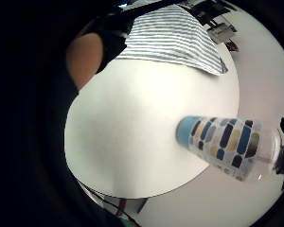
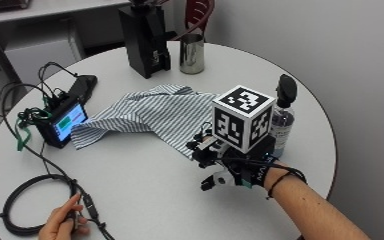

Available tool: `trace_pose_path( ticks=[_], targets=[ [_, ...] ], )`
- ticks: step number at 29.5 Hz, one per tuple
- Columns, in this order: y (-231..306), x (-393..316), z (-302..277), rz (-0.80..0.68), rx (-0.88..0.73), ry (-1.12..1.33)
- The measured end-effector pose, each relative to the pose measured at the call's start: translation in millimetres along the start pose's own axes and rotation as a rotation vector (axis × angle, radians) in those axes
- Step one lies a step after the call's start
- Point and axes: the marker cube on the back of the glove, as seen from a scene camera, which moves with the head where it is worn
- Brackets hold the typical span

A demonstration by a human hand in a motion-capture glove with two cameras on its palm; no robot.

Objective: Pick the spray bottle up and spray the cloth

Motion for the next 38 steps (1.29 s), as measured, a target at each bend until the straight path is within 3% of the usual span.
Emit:
trace_pose_path(
  ticks=[16,26,31,38],
  targets=[
    [4,-6,3,-0.011,-0.010,0.002],
    [41,-28,0,-0.047,0.111,-0.069],
    [73,-6,3,0.042,0.257,-0.235],
    [96,60,0,0.280,0.419,-0.388]
  ],
)
